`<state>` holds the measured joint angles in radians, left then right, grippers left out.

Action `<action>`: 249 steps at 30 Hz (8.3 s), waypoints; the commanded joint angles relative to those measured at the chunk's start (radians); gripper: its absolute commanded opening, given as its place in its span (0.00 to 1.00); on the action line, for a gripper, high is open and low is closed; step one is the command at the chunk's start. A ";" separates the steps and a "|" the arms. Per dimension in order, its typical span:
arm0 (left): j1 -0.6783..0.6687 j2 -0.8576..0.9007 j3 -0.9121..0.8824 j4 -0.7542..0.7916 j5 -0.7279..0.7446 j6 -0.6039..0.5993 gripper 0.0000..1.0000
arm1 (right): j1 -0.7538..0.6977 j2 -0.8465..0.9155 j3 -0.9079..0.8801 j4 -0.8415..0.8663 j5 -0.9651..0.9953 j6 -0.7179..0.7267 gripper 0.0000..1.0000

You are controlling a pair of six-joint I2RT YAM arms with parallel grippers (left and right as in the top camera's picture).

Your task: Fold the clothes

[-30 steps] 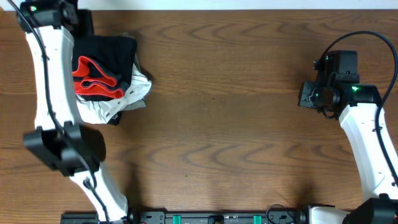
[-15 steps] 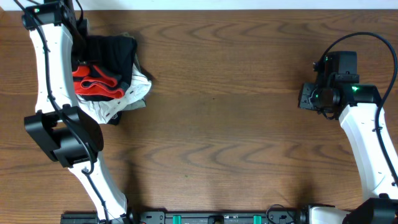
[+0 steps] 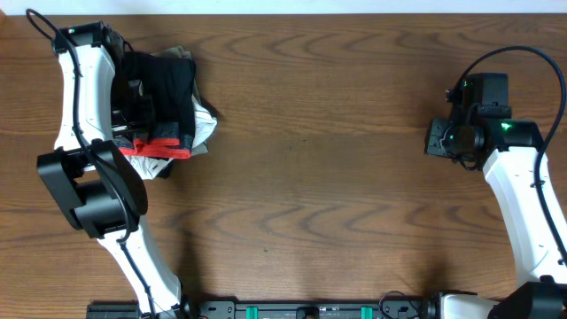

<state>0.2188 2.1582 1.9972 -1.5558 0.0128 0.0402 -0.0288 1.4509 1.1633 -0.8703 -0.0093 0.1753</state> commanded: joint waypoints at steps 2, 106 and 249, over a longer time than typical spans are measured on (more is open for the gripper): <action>0.002 -0.067 0.008 -0.014 -0.076 -0.066 0.21 | -0.004 0.004 0.005 0.002 0.005 0.010 0.45; -0.177 -0.336 -0.444 0.537 0.277 -0.254 0.38 | 0.313 0.434 0.016 0.431 -0.630 0.036 0.54; 0.091 -0.193 -0.430 0.813 -0.043 -0.131 0.49 | 0.310 0.434 0.016 0.322 -0.616 0.026 0.64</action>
<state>0.2844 1.9823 1.5799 -0.7189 0.0257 -0.0856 0.2901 1.8900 1.1713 -0.5499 -0.6277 0.2222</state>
